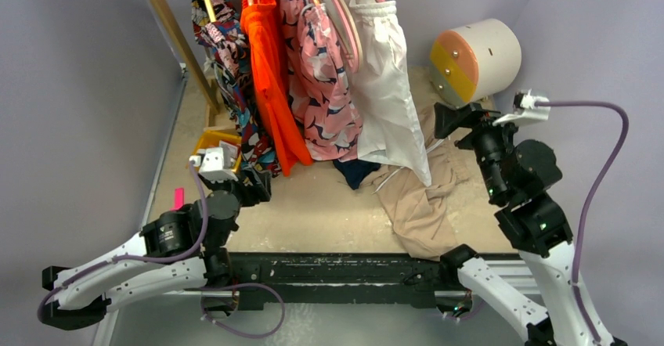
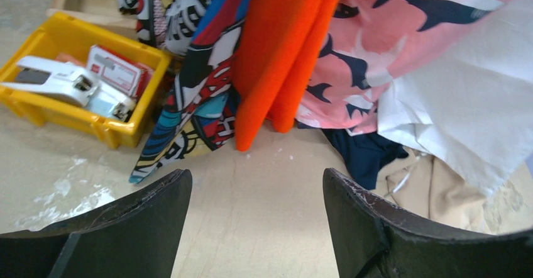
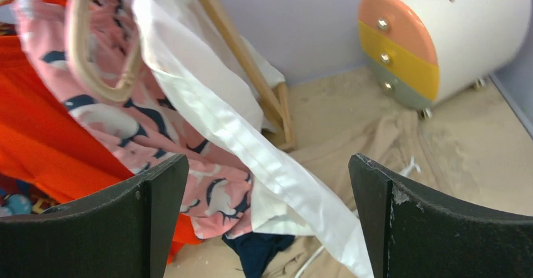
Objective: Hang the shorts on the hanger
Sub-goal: Reset both arms
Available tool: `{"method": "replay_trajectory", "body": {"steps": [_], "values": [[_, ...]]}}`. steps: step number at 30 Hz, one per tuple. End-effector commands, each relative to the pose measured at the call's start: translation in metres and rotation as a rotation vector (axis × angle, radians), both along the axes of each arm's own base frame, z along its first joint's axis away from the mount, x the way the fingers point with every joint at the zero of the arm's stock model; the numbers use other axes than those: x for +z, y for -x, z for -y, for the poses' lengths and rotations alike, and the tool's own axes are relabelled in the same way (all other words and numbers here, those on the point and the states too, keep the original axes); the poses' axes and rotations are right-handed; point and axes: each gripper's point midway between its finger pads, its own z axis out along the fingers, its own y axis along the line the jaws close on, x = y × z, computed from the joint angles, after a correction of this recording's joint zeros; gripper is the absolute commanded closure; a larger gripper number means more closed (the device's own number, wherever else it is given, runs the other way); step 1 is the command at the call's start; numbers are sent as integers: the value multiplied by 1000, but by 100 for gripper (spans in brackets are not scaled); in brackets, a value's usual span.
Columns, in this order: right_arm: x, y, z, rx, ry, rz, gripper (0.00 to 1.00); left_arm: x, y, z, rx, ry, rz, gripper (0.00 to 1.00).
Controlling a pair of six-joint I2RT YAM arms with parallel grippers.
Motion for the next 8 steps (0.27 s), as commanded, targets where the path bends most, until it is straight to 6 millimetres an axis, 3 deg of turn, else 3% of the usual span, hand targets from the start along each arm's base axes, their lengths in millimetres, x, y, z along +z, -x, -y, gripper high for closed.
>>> {"method": "replay_trajectory", "body": {"steps": [1,5,8], "values": [[-15,7,26,-145,-143,15,1,8,-3,-21,141,69,15,24],[-25,13,31,-156,-124,14,1,8,-4,-26,170,50,13,31],[-27,12,33,-168,-112,1,1,14,-4,-30,190,37,14,26]]}}
